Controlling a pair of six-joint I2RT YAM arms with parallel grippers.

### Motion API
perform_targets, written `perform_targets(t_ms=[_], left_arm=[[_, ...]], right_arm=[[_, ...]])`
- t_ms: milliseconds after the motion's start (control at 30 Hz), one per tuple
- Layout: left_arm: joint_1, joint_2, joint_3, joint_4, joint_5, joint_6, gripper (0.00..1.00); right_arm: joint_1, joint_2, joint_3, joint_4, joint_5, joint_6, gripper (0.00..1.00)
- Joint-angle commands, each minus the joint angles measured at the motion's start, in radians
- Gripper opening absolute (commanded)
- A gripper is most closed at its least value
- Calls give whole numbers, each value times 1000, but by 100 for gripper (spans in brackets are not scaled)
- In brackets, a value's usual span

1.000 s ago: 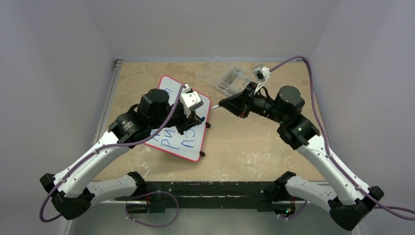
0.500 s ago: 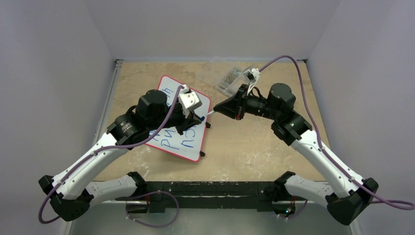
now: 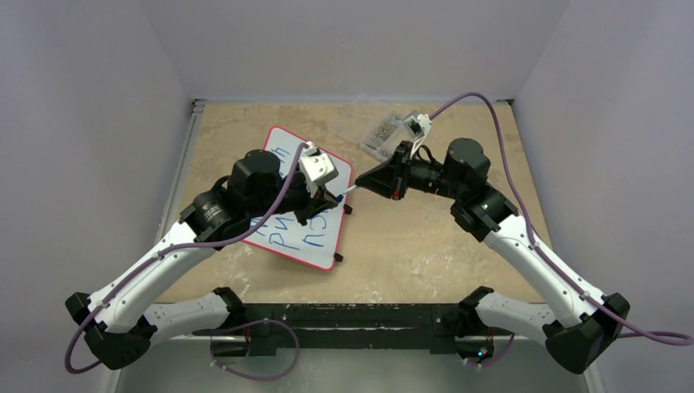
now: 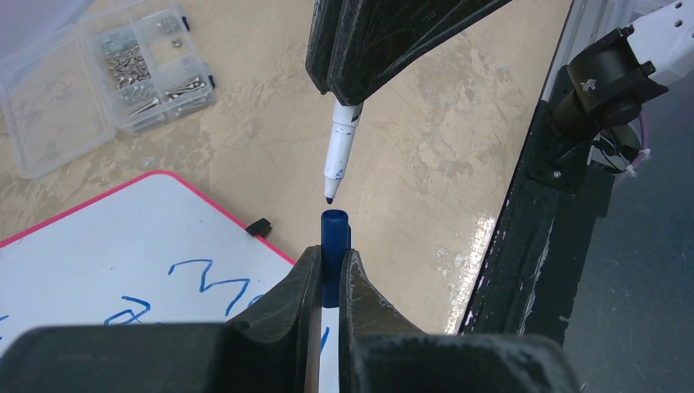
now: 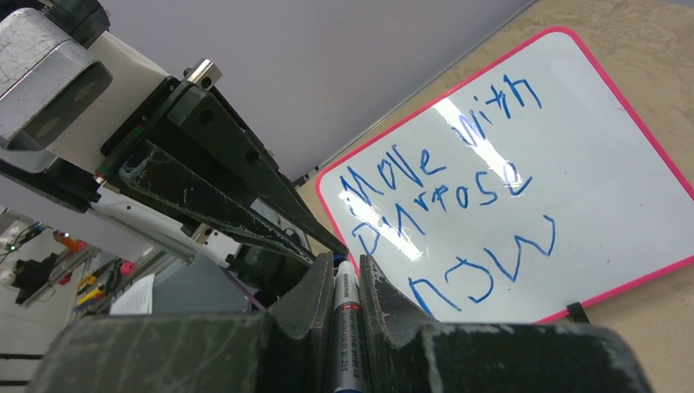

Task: Write a sentence on the whiteboard
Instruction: Insert the whiteboard marker without the cap into the pen cap.

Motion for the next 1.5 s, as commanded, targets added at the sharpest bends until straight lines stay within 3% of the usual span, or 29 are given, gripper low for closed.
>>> perform_targets(t_ms=[0,1467], left_arm=[[6,-1,-1,45,21,13,0],[6,17,0,46,6,13,0]], right_arm=[[-2,-2,-4,34,-31,7,0],[-2,-8,54,-37,30,-37,0]])
